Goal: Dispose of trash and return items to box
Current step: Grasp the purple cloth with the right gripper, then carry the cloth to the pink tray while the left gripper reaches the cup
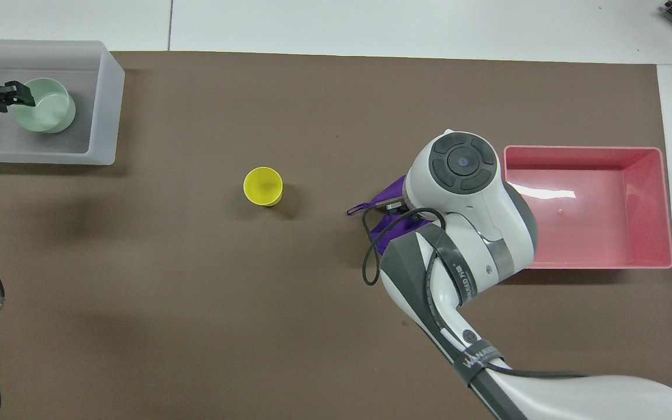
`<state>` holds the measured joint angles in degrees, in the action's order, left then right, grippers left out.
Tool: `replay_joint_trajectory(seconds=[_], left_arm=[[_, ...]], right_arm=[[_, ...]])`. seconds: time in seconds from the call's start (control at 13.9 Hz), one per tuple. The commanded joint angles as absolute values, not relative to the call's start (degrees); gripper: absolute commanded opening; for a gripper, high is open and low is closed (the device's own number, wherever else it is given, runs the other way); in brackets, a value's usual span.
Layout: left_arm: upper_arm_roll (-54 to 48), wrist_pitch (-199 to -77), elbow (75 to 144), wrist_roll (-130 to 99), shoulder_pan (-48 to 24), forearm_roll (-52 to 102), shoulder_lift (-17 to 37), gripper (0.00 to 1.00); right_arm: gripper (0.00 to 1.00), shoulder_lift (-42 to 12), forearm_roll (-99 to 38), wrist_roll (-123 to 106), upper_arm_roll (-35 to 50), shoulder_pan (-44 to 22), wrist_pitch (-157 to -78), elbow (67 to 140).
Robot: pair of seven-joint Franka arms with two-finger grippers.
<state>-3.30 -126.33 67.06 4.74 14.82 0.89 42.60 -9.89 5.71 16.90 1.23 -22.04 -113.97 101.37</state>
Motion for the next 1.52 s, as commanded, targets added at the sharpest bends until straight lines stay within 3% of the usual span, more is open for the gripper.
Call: replay_joint_trajectory(seconds=[0.0,0.07,0.22,0.43,0.58,0.94,1.15,1.44], left_arm=[[-3.08,-123.94,69.95,5.53,12.84,0.09,37.28,0.90],[-3.08,-123.32,71.96,6.23,11.44,0.09,34.74,0.97],[-3.08,-124.01,80.11,6.24,8.45,0.17,27.81,1.00],[-2.99,-124.01,88.66,5.54,2.83,0.18,20.06,1.00],[-2.90,-122.18,90.43,4.23,-1.64,0.18,17.85,1.00],[-2.90,-125.49,97.80,-2.28,-10.79,-0.26,15.13,1.00],[-2.90,-132.17,105.36,-5.34,-15.01,-0.26,14.06,0.99],[-2.90,-135.09,108.18,-10.72,-20.21,-0.26,15.64,0.87]], right_arm=[[0.00,-7.04,4.57,18.02,1.06,-20.75,-108.48,98.10],[0.00,-5.81,4.57,17.58,0.97,-19.87,-106.72,97.22],[0.00,-3.53,4.57,17.49,0.88,-17.42,-105.56,97.21],[0.00,-1.94,4.75,14.70,0.79,-11.89,-105.29,97.21],[0.00,-1.67,4.66,5.33,0.88,-6.27,-105.38,98.17],[0.00,0.43,4.57,-11.66,0.88,6.04,-113.35,107.64],[0.00,0.79,4.57,-12.57,0.88,8.96,-119.42,114.06],[0.00,-1.84,4.57,-12.92,0.79,9.75,-129.45,120.40]])
